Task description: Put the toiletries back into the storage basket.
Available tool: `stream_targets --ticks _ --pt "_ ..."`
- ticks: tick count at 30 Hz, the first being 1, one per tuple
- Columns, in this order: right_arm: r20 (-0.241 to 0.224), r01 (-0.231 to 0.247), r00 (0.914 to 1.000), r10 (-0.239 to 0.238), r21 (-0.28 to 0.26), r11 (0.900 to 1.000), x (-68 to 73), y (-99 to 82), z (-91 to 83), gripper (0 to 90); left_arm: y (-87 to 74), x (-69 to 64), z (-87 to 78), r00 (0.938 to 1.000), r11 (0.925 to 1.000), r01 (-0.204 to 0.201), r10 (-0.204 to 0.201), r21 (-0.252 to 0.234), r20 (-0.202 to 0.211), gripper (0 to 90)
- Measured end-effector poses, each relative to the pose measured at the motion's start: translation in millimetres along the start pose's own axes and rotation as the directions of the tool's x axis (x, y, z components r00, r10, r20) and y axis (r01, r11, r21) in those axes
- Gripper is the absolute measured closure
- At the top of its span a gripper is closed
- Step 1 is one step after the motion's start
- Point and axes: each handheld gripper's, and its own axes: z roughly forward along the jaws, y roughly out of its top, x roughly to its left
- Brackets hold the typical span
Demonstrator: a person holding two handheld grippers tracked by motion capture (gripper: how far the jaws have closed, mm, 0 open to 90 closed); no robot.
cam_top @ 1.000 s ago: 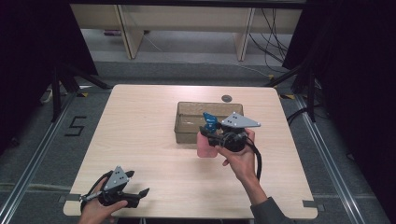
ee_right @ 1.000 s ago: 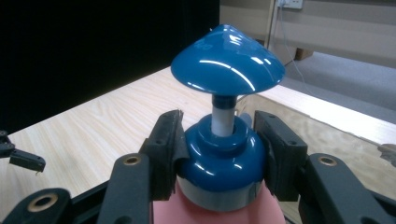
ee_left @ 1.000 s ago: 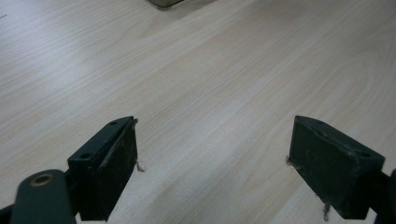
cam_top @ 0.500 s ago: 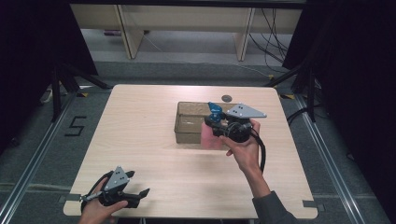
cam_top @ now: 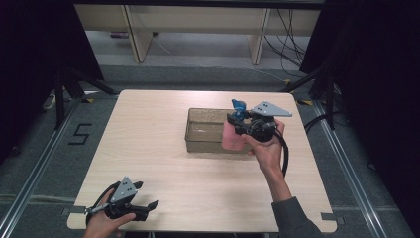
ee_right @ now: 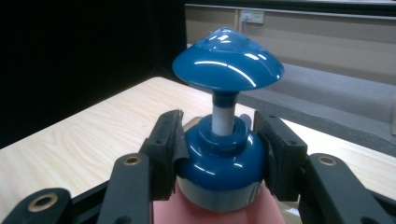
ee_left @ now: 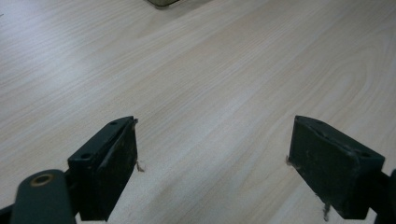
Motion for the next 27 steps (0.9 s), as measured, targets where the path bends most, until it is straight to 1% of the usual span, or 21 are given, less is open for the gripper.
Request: stream_targets --ticks 1,2,3,4,5,7,8,9,10,11,12,13,14,15,16,20,21,22,24,25,27 --pt "0.003 0.018 0.9998 -0.018 -0.002 0.9998 -4.0 1.0 0.7 53.5 0.0 0.1 0.0 1.0000 1.0000 0.001 -0.001 -0.001 0.000 14.9" --pt "0.005 0.019 0.9998 -0.019 -0.013 0.9997 -6.5 1.4 1.7 53.5 0.2 0.9 -0.8 0.9998 0.9999 -0.012 0.012 0.008 -0.013 14.9" --pt "0.025 0.013 0.9996 -0.013 -0.003 0.9999 -7.5 2.1 1.2 53.5 0.6 1.7 -0.9 0.9996 0.9997 -0.024 0.024 0.003 -0.012 14.8" --pt "0.025 0.035 0.9991 -0.035 -0.010 0.9993 -11.0 2.9 2.4 53.5 0.5 0.6 -1.3 1.0000 1.0000 -0.009 0.009 0.003 0.000 14.9" --pt "0.045 0.040 0.9982 -0.040 -0.004 0.9992 -12.8 3.8 2.1 53.5 0.3 -1.3 0.1 0.9998 0.9997 0.017 -0.017 -0.015 0.003 14.9" --pt "0.062 0.050 0.9968 -0.050 -0.003 0.9987 -18.0 4.6 2.9 53.6 0.2 -1.8 0.5 0.9999 0.9998 0.017 -0.017 -0.011 -0.004 14.9" --pt "0.075 0.053 0.9958 -0.052 -0.005 0.9986 -20.5 4.6 3.5 53.5 -0.1 -1.9 1.0 0.9998 0.9997 0.019 -0.019 -0.013 0.002 14.8" --pt "0.069 0.045 0.9966 -0.045 -0.007 0.9990 -22.8 4.5 4.1 53.5 0.0 -1.0 0.7 1.0000 1.0000 0.004 -0.004 -0.005 -0.001 14.9" --pt "0.080 0.048 0.9957 -0.047 -0.008 0.9988 -25.8 4.3 4.4 53.5 -0.1 -2.2 1.0 0.9998 0.9998 0.017 -0.017 -0.013 0.003 14.9" --pt "0.082 0.030 0.9962 -0.029 -0.002 0.9996 -27.4 3.7 4.7 53.5 0.2 -1.9 0.2 0.9999 0.9999 0.013 -0.013 -0.008 -0.002 14.9" --pt "0.095 0.044 0.9946 -0.043 -0.008 0.9990 -30.5 3.1 6.0 53.5 0.3 -1.8 0.1 0.9999 0.9998 0.014 -0.014 -0.011 -0.002 14.9" --pt "0.089 0.032 0.9956 -0.031 -0.009 0.9995 -31.8 2.0 7.5 53.5 0.2 -2.1 0.5 0.9998 0.9997 0.021 -0.021 -0.016 -0.001 14.9" --pt "0.095 0.015 0.9953 -0.016 0.011 0.9998 -32.4 1.3 7.3 53.5 0.2 -1.3 0.3 0.9999 0.9999 0.012 -0.012 -0.009 -0.005 14.9" --pt "0.102 0.019 0.9946 -0.019 0.000 0.9998 -34.4 0.0 9.3 53.5 0.0 -1.7 0.7 0.9998 0.9998 0.018 -0.018 -0.012 -0.001 14.9" --pt "0.103 0.011 0.9947 -0.011 0.008 0.9999 -35.3 -1.0 10.0 53.6 -0.2 -1.7 1.0 0.9998 0.9997 0.019 -0.019 -0.014 0.001 14.9" --pt "0.107 0.015 0.9942 -0.017 0.013 0.9998 -41.3 -3.8 14.5 53.5 0.2 -1.8 0.4 0.9998 0.9996 0.022 -0.022 -0.020 0.003 14.9" --pt "0.109 0.002 0.9940 -0.004 0.017 0.9998 -40.8 -4.4 15.5 53.5 0.5 0.4 -1.5 1.0000 1.0000 -0.004 0.004 0.004 0.002 14.9" --pt "0.115 0.013 0.9932 -0.015 0.014 0.9998 -41.9 -4.8 16.7 53.6 0.4 0.5 -1.3 1.0000 1.0000 -0.003 0.003 0.002 0.001 14.9" --pt "0.110 0.009 0.9938 -0.011 0.013 0.9999 -43.7 -5.3 18.9 53.6 -0.2 -2.0 0.8 0.9998 0.9997 0.018 -0.018 -0.014 0.002 14.9" --pt "0.115 0.013 0.9933 -0.015 0.013 0.9998 -45.1 -5.3 19.3 53.6 -0.3 -1.9 1.0 1.0000 1.0000 0.004 -0.004 -0.005 0.006 14.9" --pt "0.115 0.011 0.9932 -0.012 0.012 0.9999 -45.8 -5.4 20.5 53.5 -0.2 -3.9 1.5 1.0000 1.0000 0.005 -0.005 -0.003 0.007 14.9"
